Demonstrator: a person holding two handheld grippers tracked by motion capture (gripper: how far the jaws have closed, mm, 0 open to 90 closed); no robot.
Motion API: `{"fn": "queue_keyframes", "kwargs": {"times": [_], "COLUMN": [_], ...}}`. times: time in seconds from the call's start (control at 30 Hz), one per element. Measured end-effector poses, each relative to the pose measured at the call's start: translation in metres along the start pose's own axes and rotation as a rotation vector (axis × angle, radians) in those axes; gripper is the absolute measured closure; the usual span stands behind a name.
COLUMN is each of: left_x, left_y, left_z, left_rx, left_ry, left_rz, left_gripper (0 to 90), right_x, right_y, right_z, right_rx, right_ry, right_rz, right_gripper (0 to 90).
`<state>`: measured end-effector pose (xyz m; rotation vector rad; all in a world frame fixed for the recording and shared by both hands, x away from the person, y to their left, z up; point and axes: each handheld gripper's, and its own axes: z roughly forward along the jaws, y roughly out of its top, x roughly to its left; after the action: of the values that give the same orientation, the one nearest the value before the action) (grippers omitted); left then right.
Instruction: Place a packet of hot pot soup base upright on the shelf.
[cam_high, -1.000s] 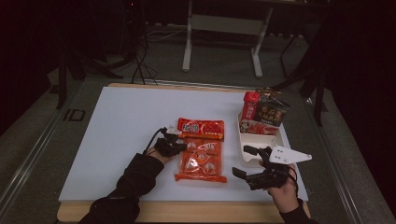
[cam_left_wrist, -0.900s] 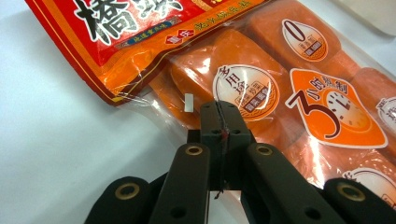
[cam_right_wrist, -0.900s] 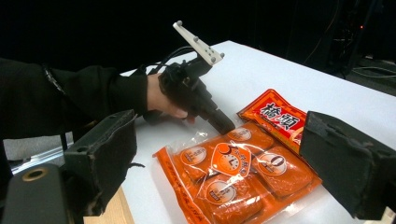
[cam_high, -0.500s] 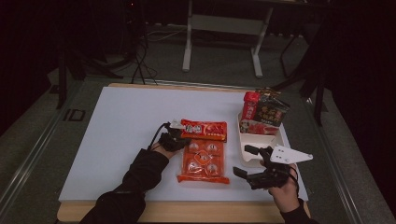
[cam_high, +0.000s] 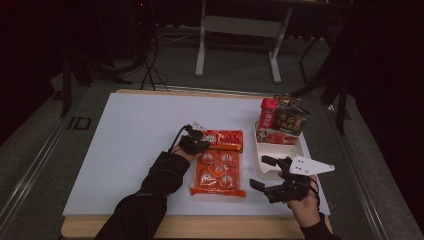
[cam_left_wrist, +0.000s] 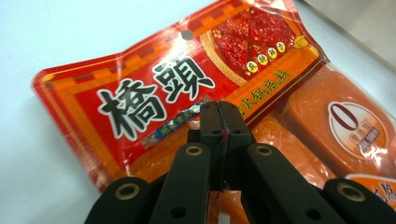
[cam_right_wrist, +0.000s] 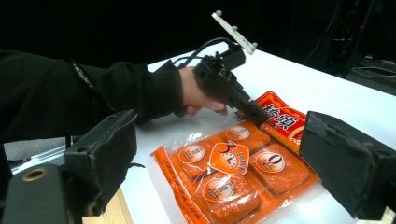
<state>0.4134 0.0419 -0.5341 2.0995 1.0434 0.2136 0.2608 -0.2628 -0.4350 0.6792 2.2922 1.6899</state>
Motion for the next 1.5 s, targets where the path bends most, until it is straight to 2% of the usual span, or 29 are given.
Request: {"fn": "queue_keyframes", "kwargs": {"times": [0.03,0.1,0.27,0.63,0.73,0.77,0.83,0.93,1.0,1.07,1.13,1.2,1.23,1.27,1.37,1.5], "left_x": [-0.001,-0.002,-0.011,-0.033,-0.038,-0.039,-0.037,-0.039,-0.039,-0.034,-0.030,-0.029,-0.025,-0.023,-0.016,-0.007], "left_y": [0.001,-0.001,-0.002,-0.014,-0.017,-0.017,-0.017,-0.017,-0.017,-0.017,-0.018,-0.018,-0.019,-0.020,-0.020,-0.021], "left_z": [0.003,0.004,0.001,-0.006,-0.008,-0.009,-0.012,-0.022,-0.027,-0.039,-0.047,-0.051,-0.058,-0.060,-0.066,-0.070], "left_rx": [0.020,0.021,0.026,0.049,0.054,0.047,0.036,0.004,-0.007,-0.025,-0.054,-0.059,-0.071,-0.073,-0.088,-0.112], "left_ry": [-0.017,-0.029,-0.021,-0.104,-0.118,-0.118,-0.142,-0.159,-0.156,-0.150,-0.147,-0.145,-0.141,-0.135,-0.131,-0.099], "left_rz": [0.007,0.000,0.013,0.053,0.078,0.082,0.086,0.096,0.102,0.080,0.065,0.065,0.067,0.068,0.043,0.012], "left_gripper": [90.0,90.0,90.0,90.0,90.0,90.0,90.0,89.1,78.4,78.2,70.2,68.0,68.0,62.2,56.6,47.8], "right_x": [0.000,0.001,0.001,0.003,0.003,0.003,0.003,0.003,0.003,0.002,0.003,0.003,0.004,0.003,0.003,0.004], "right_y": [0.000,0.000,0.000,0.001,0.001,0.001,0.001,0.001,0.001,0.000,0.001,0.001,0.001,0.001,0.001,0.001], "right_z": [0.000,0.001,0.000,0.002,0.003,0.003,0.003,0.003,0.002,0.003,0.004,0.004,0.004,0.005,0.005,0.005], "right_rx": [0.001,0.003,0.001,0.003,0.005,0.005,0.004,0.000,0.000,0.000,0.002,0.002,0.003,0.003,0.006,0.008], "right_ry": [0.001,0.002,0.003,0.006,0.007,0.006,0.007,0.007,0.006,0.006,-0.001,-0.005,-0.011,-0.015,-0.014,-0.014], "right_rz": [0.001,-0.005,0.000,-0.003,-0.002,-0.004,-0.004,-0.005,-0.007,-0.006,-0.016,-0.027,-0.037,-0.049,-0.049,-0.051], "right_gripper": [11.0,11.0,11.0,11.0,11.1,11.0,11.1,13.3,13.1,13.1,13.0,13.0,13.0,13.1,13.2,13.2]}}
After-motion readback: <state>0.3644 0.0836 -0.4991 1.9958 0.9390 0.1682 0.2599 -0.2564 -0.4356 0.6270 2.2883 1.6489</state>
